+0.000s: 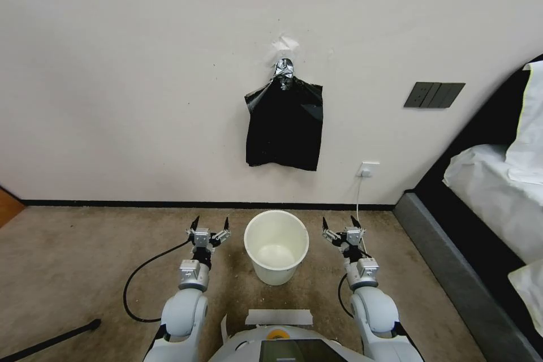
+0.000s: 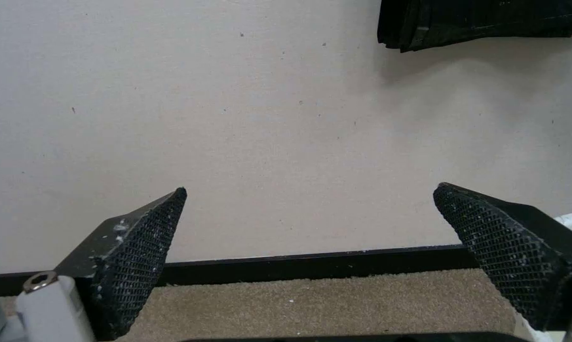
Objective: Place a trash bag onto the trash bin.
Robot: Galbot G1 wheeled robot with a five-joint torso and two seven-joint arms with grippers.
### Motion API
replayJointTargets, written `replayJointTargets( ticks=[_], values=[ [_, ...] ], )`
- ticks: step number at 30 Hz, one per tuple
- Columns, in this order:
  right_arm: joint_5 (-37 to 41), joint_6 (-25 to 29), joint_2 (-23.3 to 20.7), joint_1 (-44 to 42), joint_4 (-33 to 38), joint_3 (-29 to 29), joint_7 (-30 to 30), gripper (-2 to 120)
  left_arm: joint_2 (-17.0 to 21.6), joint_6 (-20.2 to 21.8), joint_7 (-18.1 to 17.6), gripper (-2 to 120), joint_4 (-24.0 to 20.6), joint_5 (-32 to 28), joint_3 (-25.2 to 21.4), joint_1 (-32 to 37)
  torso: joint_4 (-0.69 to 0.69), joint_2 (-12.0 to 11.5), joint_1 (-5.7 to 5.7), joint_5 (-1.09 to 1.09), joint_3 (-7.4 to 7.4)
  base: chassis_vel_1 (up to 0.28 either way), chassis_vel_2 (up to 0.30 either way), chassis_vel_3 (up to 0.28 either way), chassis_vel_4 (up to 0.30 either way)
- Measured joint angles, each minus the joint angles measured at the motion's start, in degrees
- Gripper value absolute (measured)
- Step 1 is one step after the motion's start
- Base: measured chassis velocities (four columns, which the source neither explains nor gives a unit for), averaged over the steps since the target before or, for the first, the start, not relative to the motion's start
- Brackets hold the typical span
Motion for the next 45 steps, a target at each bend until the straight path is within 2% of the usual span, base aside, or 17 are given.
replayJointTargets(
  ticks=[14,17,19,20,22,23,24,25,27,28,29,31,32,39,41,42,45],
  values=[
    [0.0,0.4,-0.1,-0.4,0.1,0.0,0.2,100,0.0,-0.5,-0.2,100,0.0,-0.1,0.0,0.1,0.0,0.0,0.0,0.0,0.0,0.0,0.0,0.0,0.0],
    [0.0,2.9,-0.5,-2.0,1.3,-0.2,1.0,100,0.1,-3.1,-1.2,100,-0.3,-0.6,0.1,0.6,0.01,0.0,0.0,0.0,0.0,0.0,0.0,0.0,0.0],
    [0.0,8.5,-1.4,-6.0,3.8,-0.6,3.0,100,0.3,-8.3,-3.2,100,-1.1,-1.6,0.3,1.8,-0.01,0.0,0.0,0.0,0.0,0.0,0.0,0.0,0.0],
    [0.0,8.5,-1.4,-6.0,3.8,-0.6,3.0,100,0.3,-8.3,-3.2,100,-1.1,-1.6,0.3,1.8,-0.01,0.0,0.0,0.0,0.0,0.0,0.0,0.0,0.0],
    [0.0,13.4,-2.2,-9.4,6.0,-1.1,4.7,100,0.5,-12.8,-5.0,100,-1.7,-2.5,0.5,2.7,-0.02,0.0,0.0,-0.01,0.0,0.0,0.0,0.0,0.0],
    [-0.1,14.1,-2.2,-10.1,6.4,-1.1,4.9,100,0.6,-15.4,-6.0,100,-2.1,-3.0,0.6,3.3,-0.02,0.0,0.0,-0.03,0.0,0.0,0.0,0.0,0.0],
    [-0.1,14.1,-2.2,-10.1,6.4,-1.1,4.9,100,0.6,-15.4,-6.0,100,-2.1,-3.0,0.6,3.3,-0.02,0.0,0.0,-0.03,0.0,0.0,0.0,0.0,0.0],
    [-0.8,15.7,-1.3,-11.3,7.0,-1.5,5.1,100,0.7,-17.6,-6.9,100,-2.4,-3.5,0.7,3.8,0.06,0.0,0.0,0.02,0.0,0.0,0.0,0.0,0.0],
    [-1.7,17.9,0.1,-13.3,8.0,-2.3,5.2,100,1.0,-18.8,-6.2,100,-3.3,-4.1,1.2,4.5,0.0,0.0,0.0,0.04,0.0,0.0,0.0,0.0,0.0],
    [-1.7,18.6,0.6,-14.2,8.3,-2.3,5.3,100,1.2,-19.3,-4.4,100,-4.8,-4.3,2.8,5.9,-0.06,0.0,0.0,-0.09,0.0,0.0,0.0,0.0,0.0],
    [-1.7,19.1,0.8,-14.7,8.6,-2.4,5.4,100,1.5,-19.5,-3.2,100,-5.5,-4.5,3.6,7.2,0.0,0.0,0.0,0.04,0.0,0.0,0.0,0.0,0.0],
    [-1.7,19.2,0.9,-14.8,8.6,-2.5,5.4,100,1.6,-19.5,-2.6,100,-5.8,-4.6,4.1,7.8,0.01,0.0,-0.01,0.04,-0.01,0.0,0.0,0.0,0.0],
    [-1.6,19.2,0.8,-14.9,8.7,-2.5,5.4,100,1.7,-19.4,-2.0,100,-6.1,-4.6,4.6,8.3,0.0,0.0,-0.01,-0.03,-0.01,0.0,0.0,0.0,0.0],
    [1.1,18.2,-1.0,-13.6,8.7,-3.1,5.5,100,2.6,-18.7,-1.3,100,-6.3,-4.6,4.6,9.7,-0.01,0.0,-0.01,0.01,0.0,0.0,0.0,0.0,0.0],
    [5.2,15.7,-4.3,-11.2,8.8,-4.4,5.2,100,3.1,-18.7,-1.0,100,-6.3,-4.7,3.9,10.5,-0.01,0.0,-0.01,0.0,0.0,0.0,0.0,0.0,0.0],
    [5.2,15.7,-4.3,-11.2,8.8,-4.4,5.2,100,3.1,-18.7,-1.0,100,-6.3,-4.7,3.9,10.5,-0.01,0.0,-0.01,0.0,0.0,0.0,0.0,0.0,0.0],
    [11.9,11.2,-11.1,-2.1,6.5,-8.3,4.4,100,2.9,-19.3,-0.6,100,-5.8,-3.9,2.9,12.2,0.01,0.0,-0.01,0.02,0.0,0.0,0.0,0.0,0.0]
  ],
)
